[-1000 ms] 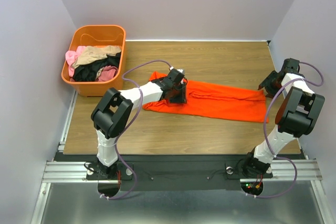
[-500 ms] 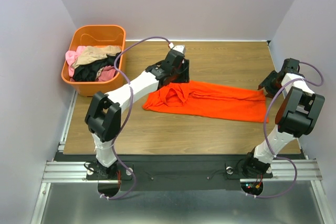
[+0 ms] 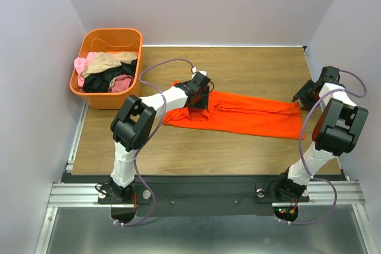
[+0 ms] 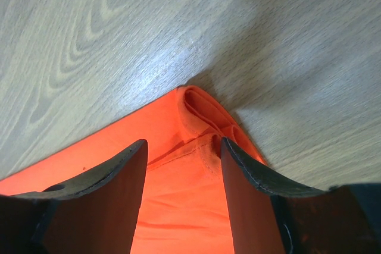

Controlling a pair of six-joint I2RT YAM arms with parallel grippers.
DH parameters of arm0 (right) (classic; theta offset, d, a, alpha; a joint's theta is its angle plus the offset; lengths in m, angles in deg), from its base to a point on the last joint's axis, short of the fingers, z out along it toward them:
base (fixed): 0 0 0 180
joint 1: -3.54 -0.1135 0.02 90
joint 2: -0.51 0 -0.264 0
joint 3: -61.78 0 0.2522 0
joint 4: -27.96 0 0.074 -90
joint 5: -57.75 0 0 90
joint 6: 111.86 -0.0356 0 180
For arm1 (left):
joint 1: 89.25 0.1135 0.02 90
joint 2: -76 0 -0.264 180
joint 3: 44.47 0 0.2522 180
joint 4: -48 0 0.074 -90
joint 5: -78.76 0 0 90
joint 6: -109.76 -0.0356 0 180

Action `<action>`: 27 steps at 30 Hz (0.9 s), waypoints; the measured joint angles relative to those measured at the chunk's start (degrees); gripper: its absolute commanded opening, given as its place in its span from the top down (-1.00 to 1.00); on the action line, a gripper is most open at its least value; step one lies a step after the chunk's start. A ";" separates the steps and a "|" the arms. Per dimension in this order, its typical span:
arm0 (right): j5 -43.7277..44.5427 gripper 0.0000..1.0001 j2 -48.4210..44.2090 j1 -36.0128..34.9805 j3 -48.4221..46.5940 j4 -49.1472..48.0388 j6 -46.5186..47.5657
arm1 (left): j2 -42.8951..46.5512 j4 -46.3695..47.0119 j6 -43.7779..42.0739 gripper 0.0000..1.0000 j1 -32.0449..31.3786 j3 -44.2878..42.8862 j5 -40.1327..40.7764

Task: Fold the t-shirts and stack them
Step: Fold the tshirt

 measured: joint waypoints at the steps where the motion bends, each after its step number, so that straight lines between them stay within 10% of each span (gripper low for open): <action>1: 0.00 -0.16 0.00 0.00 0.00 -0.02 0.00 | 0.90 -0.02 0.04 -0.24 0.02 1.92 -0.02; 16: 0.00 -0.16 0.00 0.00 0.00 -0.02 0.02 | 10.12 2.78 0.92 -0.24 -0.09 14.56 -5.99; 27: 0.96 -0.16 -3.26 -0.55 2.97 -0.04 0.52 | 8.72 -0.31 2.91 -0.25 2.43 -2.99 -5.79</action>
